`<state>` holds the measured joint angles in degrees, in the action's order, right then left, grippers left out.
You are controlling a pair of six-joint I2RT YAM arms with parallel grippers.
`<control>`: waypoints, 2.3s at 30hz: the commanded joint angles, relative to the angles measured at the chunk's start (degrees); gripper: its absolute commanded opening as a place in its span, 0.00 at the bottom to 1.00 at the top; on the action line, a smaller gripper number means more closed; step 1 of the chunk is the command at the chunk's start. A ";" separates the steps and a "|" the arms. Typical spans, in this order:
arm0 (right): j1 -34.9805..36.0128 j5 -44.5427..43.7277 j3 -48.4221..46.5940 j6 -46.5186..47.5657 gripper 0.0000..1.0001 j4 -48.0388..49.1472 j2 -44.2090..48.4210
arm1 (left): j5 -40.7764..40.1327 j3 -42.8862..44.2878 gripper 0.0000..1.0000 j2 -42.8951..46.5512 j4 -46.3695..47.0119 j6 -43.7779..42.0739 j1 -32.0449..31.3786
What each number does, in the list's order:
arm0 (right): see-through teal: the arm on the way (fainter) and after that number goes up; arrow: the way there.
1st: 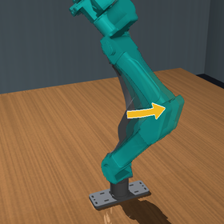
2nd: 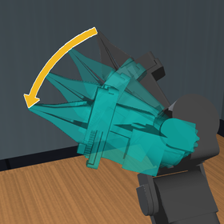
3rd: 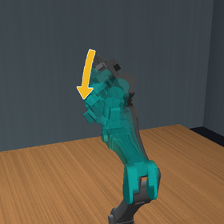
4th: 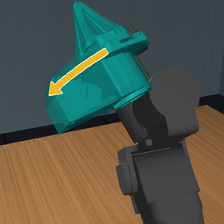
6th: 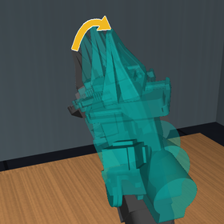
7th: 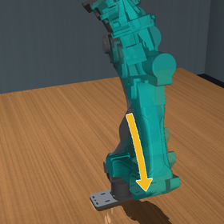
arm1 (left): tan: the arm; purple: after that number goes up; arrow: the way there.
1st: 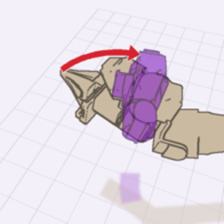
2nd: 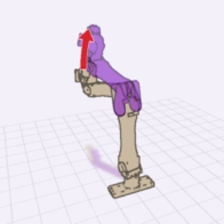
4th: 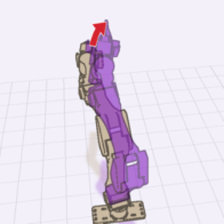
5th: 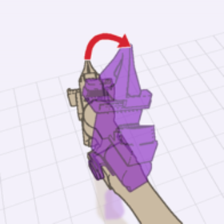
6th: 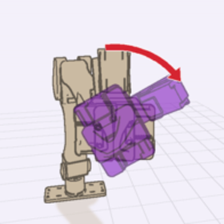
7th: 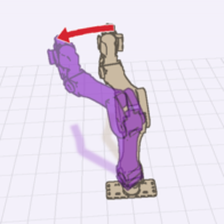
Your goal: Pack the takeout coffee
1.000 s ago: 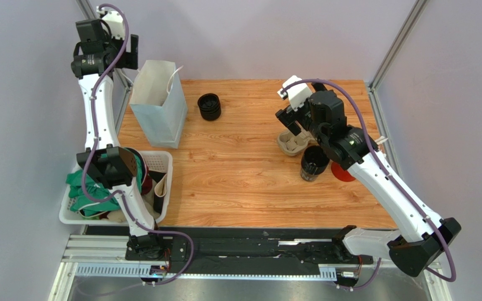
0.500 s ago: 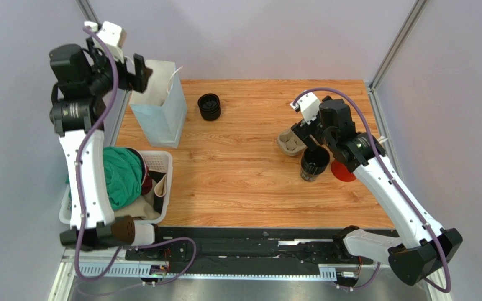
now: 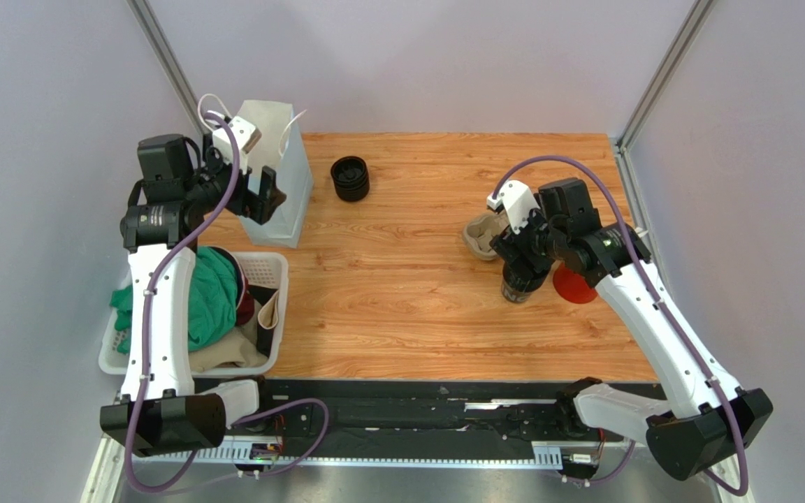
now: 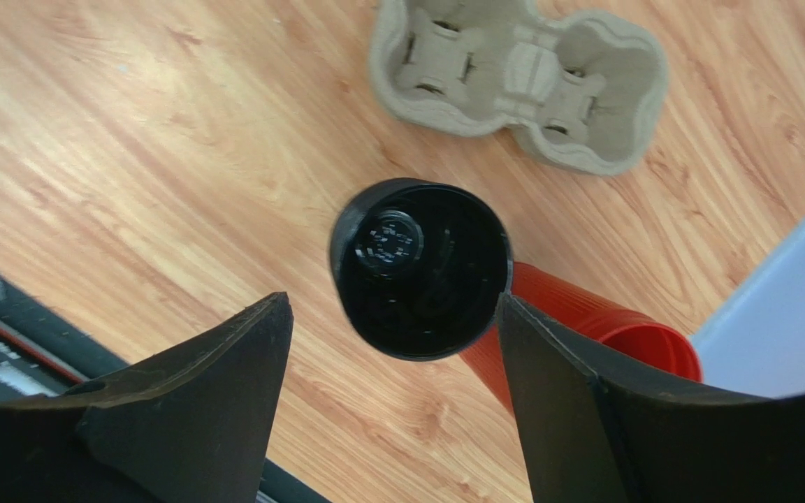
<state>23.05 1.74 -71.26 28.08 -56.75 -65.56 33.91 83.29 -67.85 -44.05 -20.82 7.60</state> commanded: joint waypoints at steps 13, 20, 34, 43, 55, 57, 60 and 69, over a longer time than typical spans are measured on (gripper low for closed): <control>1.47 4.95 5.17 -3.73 0.38 3.75 0.26 | 1.95 -7.88 0.98 7.74 -3.22 -4.23 0.31; 2.09 2.66 5.26 -5.13 0.36 5.07 -0.36 | 1.07 -9.80 0.99 11.69 -3.85 -2.74 0.23; 1.91 1.34 5.26 -6.37 0.31 5.51 -6.42 | 2.12 -14.38 0.99 12.48 0.90 0.25 0.23; 1.39 0.55 5.61 -6.45 0.29 5.95 -6.69 | 2.74 -15.26 0.99 13.36 1.86 0.69 0.23; -0.28 2.39 5.87 -6.37 0.26 5.60 -6.95 | 2.39 -15.70 0.99 13.45 2.57 1.13 0.23; -0.46 2.57 5.79 -6.45 0.26 5.51 -7.21 | 2.30 -15.78 0.99 13.54 2.48 1.13 0.23; -0.46 2.74 5.70 -6.45 0.25 5.34 -7.57 | 2.30 -15.96 0.99 13.45 2.66 1.13 0.23; -0.46 3.71 5.70 -6.19 0.21 4.81 -8.27 | 2.21 -16.23 0.99 13.10 3.01 1.13 0.23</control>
<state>22.90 4.60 -65.45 22.46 -52.90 -73.67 35.31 67.20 -55.18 -43.24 -20.40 7.64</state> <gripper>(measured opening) 0.222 0.990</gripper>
